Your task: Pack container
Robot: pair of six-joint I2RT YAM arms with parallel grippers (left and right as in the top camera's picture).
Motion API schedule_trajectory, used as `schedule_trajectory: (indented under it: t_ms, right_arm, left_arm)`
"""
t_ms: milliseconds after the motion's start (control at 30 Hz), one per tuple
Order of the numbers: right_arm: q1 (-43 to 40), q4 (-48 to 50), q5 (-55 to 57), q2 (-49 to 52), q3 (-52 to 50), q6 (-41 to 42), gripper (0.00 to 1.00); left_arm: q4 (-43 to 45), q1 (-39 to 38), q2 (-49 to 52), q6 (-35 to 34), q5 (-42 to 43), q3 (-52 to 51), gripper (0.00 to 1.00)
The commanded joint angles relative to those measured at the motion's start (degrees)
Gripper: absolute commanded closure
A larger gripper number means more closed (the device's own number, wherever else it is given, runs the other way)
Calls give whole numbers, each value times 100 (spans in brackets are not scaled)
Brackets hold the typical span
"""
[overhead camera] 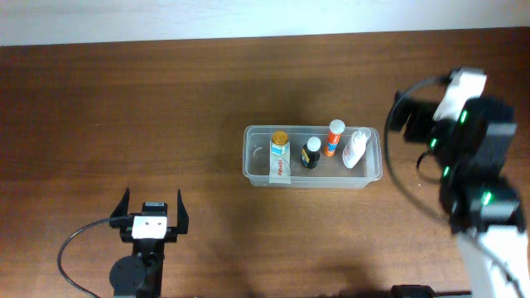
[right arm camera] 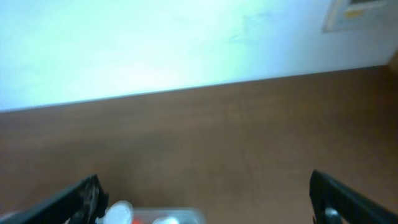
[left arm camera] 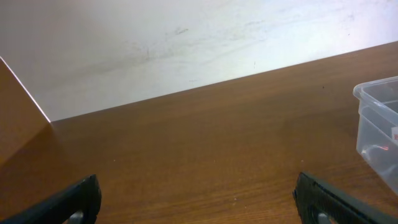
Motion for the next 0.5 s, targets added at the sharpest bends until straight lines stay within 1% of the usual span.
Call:
schedule_trajectory:
  t_ms: [0, 33, 67, 200, 300, 467]
  right_arm:
    - [267, 586, 46, -986, -1130, -216, 2]
    - [306, 721, 44, -1204, -1381, -214, 2]
    - [380, 966, 46, -1696, -1902, -216, 2]
    - [415, 1268, 2, -2704, -2782, -214, 2]
    - [415, 1285, 2, -3377, -3248, -216, 2]
    - [409, 1285, 4, -4214, -3755, -219, 2]
  left_arm:
    - [-4, 39, -44, 68, 66, -28, 1]
    - [-4, 39, -44, 68, 66, -28, 1]
    - [-4, 39, -44, 70, 66, -28, 1]
    - [-4, 39, -44, 68, 66, -28, 1]
    - [-4, 39, -44, 70, 66, -28, 1]
    - [-4, 39, -44, 68, 66, -28, 1]
